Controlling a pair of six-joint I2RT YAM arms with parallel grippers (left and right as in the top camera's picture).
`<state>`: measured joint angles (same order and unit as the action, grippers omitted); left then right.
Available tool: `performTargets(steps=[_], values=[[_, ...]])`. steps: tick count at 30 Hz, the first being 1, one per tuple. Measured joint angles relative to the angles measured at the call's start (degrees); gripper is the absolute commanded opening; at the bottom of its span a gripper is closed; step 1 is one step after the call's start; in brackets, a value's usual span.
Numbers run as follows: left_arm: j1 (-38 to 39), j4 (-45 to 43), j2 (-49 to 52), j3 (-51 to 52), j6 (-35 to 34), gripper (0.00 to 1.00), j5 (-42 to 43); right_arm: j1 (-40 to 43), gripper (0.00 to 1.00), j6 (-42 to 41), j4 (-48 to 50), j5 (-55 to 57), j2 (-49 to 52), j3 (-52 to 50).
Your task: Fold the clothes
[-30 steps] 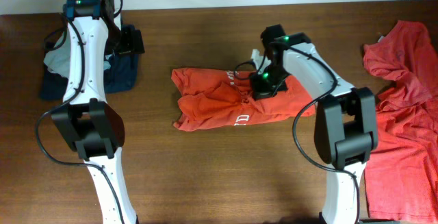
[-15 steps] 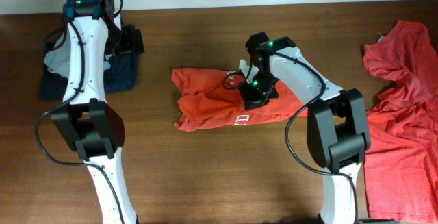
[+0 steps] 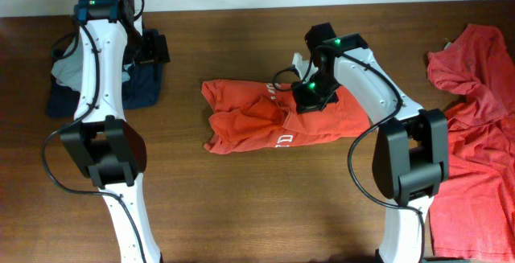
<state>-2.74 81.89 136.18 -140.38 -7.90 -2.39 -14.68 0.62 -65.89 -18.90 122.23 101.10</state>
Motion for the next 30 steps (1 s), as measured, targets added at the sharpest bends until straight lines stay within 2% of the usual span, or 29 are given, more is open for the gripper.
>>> performTargets(steps=[9,14,23,30], values=[[0.0,0.0,0.0,0.0,0.0,0.99,0.0,0.4,0.08,0.1,2.3,0.8,0.0,-0.3],[0.0,0.0,0.0,0.0,0.0,0.99,0.0,0.4,0.08,0.0,3.3,0.3,0.0,-4.5],[0.0,0.0,0.0,0.0,0.0,0.99,0.0,-0.4,0.08,0.0,9.8,-7.7,0.2,-13.8],[0.0,0.0,0.0,0.0,0.0,0.99,0.0,-1.3,0.08,0.1,12.0,-11.0,0.3,-15.8]])
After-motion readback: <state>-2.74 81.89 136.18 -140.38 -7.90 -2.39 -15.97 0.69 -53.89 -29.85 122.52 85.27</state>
